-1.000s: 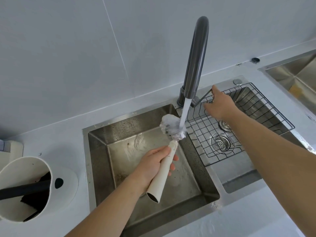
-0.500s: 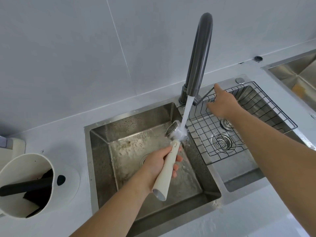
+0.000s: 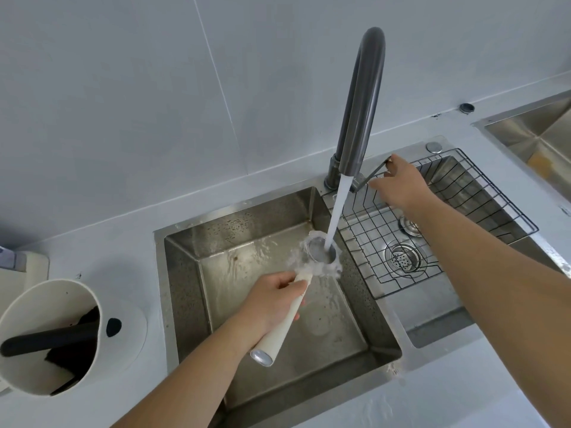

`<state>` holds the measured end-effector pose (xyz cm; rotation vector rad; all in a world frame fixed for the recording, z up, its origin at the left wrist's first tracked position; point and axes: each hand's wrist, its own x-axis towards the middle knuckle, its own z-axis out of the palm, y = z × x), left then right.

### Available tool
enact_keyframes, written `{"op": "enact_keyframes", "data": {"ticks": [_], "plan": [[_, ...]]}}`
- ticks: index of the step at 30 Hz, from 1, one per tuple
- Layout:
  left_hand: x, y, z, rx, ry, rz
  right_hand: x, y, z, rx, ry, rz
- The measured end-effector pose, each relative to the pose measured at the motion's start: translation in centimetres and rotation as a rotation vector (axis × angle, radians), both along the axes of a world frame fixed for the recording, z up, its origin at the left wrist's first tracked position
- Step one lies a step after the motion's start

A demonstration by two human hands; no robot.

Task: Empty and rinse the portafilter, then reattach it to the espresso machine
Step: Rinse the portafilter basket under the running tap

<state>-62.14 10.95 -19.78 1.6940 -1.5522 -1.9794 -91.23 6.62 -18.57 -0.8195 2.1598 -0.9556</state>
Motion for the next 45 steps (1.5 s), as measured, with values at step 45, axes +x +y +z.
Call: {"op": "enact_keyframes", "data": {"ticks": [45], "plan": [[3.0, -0.4, 1.8, -0.046, 0.213, 0.378, -1.0, -3.5, -1.1, -0.023, -0.248, -0.079]]}}
